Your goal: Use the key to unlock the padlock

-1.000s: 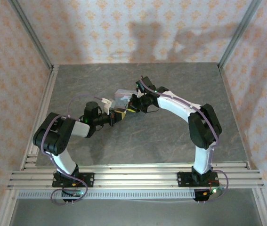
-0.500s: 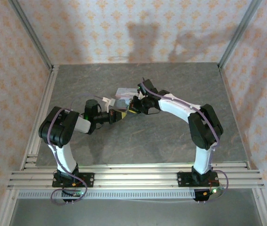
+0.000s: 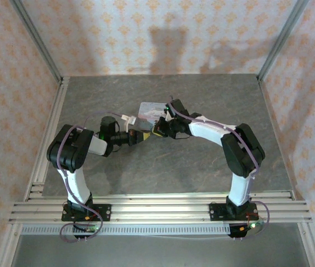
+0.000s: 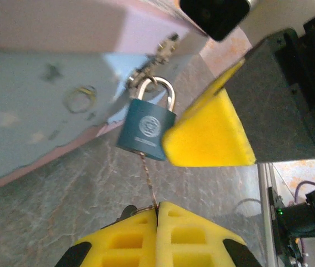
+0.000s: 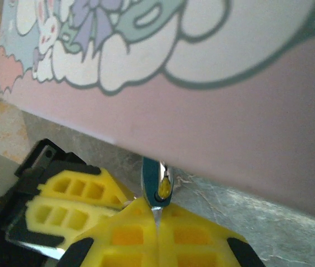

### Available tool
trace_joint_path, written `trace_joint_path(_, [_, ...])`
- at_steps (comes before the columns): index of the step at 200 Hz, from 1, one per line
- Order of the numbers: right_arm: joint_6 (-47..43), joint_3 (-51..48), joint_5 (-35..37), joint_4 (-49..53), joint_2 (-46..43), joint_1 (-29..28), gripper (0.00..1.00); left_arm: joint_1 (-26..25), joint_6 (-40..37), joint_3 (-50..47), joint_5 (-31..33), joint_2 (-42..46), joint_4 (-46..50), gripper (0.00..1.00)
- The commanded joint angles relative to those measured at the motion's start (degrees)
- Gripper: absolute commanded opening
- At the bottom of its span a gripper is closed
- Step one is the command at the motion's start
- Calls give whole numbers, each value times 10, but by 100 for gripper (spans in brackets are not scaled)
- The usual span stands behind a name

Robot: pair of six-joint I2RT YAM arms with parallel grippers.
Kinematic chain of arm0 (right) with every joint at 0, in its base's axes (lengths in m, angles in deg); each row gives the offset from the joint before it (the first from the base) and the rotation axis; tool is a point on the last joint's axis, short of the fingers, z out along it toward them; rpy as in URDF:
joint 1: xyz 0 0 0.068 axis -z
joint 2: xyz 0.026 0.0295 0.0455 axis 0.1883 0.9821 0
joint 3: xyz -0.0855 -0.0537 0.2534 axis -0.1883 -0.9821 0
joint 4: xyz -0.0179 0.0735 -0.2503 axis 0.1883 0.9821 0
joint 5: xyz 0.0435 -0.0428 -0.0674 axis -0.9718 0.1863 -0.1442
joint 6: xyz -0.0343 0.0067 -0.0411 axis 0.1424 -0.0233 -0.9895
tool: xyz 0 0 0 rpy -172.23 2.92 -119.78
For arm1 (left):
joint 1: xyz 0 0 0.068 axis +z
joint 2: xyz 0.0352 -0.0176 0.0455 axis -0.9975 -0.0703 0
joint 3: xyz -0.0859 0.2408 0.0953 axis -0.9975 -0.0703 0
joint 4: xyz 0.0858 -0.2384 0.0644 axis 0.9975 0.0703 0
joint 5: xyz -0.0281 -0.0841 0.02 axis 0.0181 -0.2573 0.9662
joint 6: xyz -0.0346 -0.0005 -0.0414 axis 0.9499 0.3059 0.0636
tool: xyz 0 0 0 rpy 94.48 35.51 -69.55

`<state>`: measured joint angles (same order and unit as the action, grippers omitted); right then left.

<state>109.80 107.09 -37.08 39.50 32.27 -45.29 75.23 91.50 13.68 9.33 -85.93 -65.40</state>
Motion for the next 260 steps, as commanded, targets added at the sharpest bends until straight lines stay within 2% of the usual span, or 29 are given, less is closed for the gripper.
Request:
trace_joint_path(1, [2, -9, -22, -21, -27, -3, 0, 7, -37, 18, 30, 11, 38, 0])
trace_joint_path(65, [1, -29, -15, -42, -19, -3, 0, -8, -103, 20, 61, 48, 135, 0])
trace_joint_path(106, [8, -52, 17, -54, -24, -3, 0, -11, -102, 6, 81, 76, 153, 0])
trace_joint_path(126, [9, -65, 36, -53, -27, -3, 10, -13, -102, -5, 101, 107, 168, 0])
trace_joint_path(163, [11, -86, 51, -67, -22, -3, 17, -28, -166, 7, 142, 180, 296, 0])
trace_joint_path(189, [17, -102, 54, -79, -26, -3, 37, -30, -177, 5, 147, 232, 332, 0])
trace_joint_path(205, [21, -118, 55, -90, -46, -4, 46, -34, -173, 2, 150, 259, 341, 0])
trace_joint_path(224, [16, -135, 61, -86, -86, -5, 51, -38, -170, 3, 152, 291, 358, 0])
trace_joint_path(260, [9, -177, 68, -99, -209, -5, 52, -38, -144, 4, 150, 359, 380, 0])
